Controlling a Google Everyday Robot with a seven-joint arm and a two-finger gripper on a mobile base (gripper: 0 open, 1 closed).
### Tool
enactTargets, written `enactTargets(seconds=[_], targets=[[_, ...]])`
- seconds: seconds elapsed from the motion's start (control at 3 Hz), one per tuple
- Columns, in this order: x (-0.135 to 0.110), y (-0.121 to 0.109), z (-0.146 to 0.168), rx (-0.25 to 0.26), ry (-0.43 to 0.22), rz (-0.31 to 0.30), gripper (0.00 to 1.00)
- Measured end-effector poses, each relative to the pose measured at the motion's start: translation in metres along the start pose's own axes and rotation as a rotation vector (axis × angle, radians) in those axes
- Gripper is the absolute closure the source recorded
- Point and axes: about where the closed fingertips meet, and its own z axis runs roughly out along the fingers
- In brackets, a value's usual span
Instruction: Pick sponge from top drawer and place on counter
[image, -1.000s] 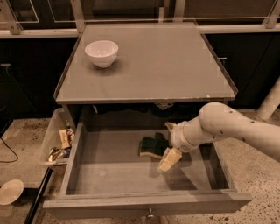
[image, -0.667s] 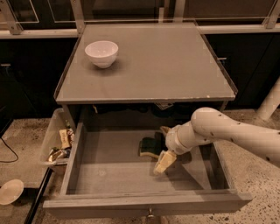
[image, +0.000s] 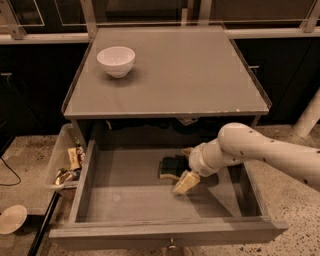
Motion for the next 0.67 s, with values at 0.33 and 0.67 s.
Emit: enactTargets(seconds=[0.33, 0.67], targets=[[0.0000, 0.0000, 0.0000, 0.000, 0.000, 0.000, 0.42], [0.0000, 0.0000, 0.0001, 0.000, 0.000, 0.000, 0.66]])
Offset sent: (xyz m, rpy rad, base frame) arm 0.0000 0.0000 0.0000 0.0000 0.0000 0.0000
